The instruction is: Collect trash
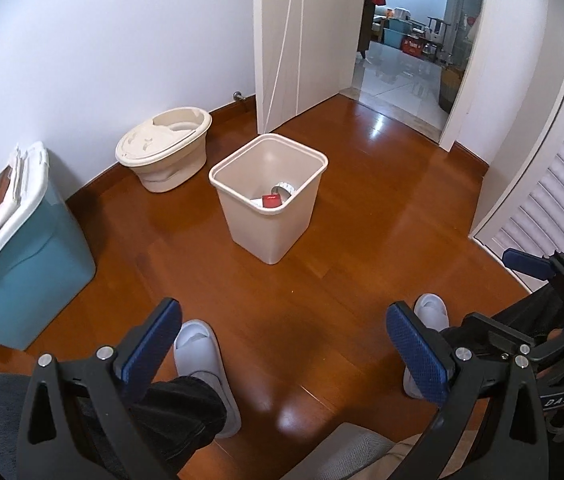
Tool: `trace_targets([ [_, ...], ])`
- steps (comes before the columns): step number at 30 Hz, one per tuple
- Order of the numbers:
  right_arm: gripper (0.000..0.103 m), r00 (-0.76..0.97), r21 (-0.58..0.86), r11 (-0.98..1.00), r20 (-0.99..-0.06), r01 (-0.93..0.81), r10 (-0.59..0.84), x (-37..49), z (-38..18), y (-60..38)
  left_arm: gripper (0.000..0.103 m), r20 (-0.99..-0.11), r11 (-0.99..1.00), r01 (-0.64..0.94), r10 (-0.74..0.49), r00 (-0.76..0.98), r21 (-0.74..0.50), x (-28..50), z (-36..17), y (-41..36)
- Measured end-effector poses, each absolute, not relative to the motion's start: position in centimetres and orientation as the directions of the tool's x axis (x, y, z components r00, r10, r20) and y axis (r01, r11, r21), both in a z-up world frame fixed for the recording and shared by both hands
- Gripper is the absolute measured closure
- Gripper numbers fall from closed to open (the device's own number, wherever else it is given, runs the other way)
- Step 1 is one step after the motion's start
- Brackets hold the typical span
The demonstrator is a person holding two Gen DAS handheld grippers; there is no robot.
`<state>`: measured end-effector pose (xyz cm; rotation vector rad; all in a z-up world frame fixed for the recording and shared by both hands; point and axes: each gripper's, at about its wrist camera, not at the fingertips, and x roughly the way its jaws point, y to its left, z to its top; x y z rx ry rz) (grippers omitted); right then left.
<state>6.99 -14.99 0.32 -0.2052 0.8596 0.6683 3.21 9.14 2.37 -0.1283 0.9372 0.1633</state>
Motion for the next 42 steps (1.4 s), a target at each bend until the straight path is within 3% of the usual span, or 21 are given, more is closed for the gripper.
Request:
trace_targets([
  [7,0.000,0.441,0.094,0.778,-0.779,-0.621,0.446,7.7,-0.7,-13.9,0.000,-0.812,0.975,-0.207,0.058,0.581,-0.078,3.7,2.3,9.8],
  [42,0.000,0.440,0.127,0.791,-0.774,-0.598,0.456,8.0,-0.4,-14.8,0.000,-0.821,0.980,-0.195,0.083,0.564,-0.035,4.1,2.1,8.7],
])
